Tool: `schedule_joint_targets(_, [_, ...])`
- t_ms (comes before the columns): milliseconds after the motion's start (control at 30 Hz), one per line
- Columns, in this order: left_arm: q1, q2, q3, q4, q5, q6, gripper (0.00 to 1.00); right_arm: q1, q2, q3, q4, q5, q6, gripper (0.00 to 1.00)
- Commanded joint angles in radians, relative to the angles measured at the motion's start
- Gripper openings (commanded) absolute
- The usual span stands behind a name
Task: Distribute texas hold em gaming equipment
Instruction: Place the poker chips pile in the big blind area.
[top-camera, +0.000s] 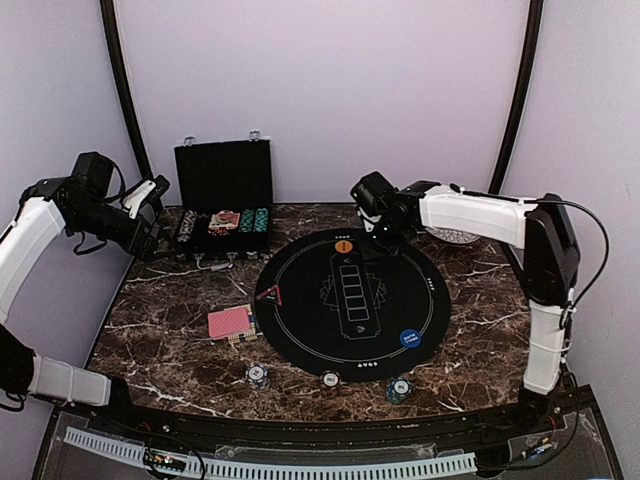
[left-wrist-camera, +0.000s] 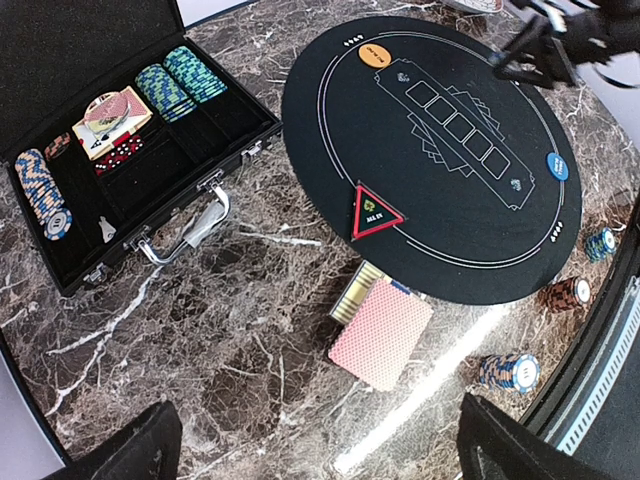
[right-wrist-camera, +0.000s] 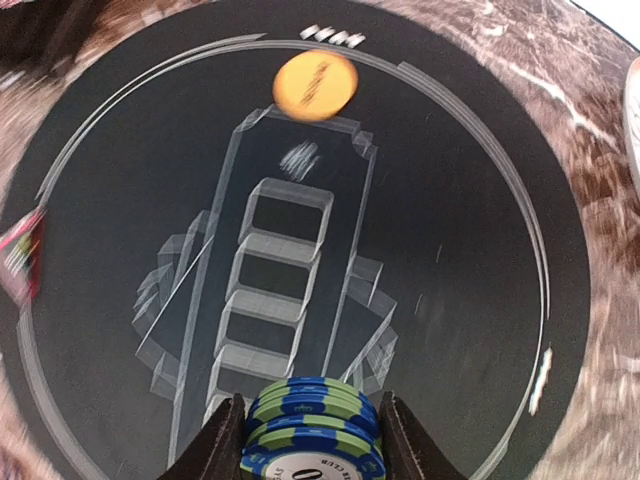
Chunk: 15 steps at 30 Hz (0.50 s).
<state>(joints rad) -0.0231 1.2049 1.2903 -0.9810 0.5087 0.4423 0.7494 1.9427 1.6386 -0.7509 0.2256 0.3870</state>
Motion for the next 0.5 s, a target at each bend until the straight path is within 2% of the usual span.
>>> schedule_joint_targets(0, [-0.008, -0.042, 0.022, -0.036, -0.002, 0.014, 0.99, -0.080, 0.153, 0.162, 0.051, -0.006, -0.086, 0.02])
schedule_joint_targets(200, [-0.010, -0.051, 0.018, -0.047, -0.007, 0.020, 0.99, -0.139, 0.335, 0.319, 0.064, -0.047, -0.114, 0.04])
schedule_joint_targets(467, [-0.009, -0.048, 0.036, -0.055, -0.010, 0.023, 0.99, -0.175, 0.454, 0.421, 0.079, -0.091, -0.122, 0.12])
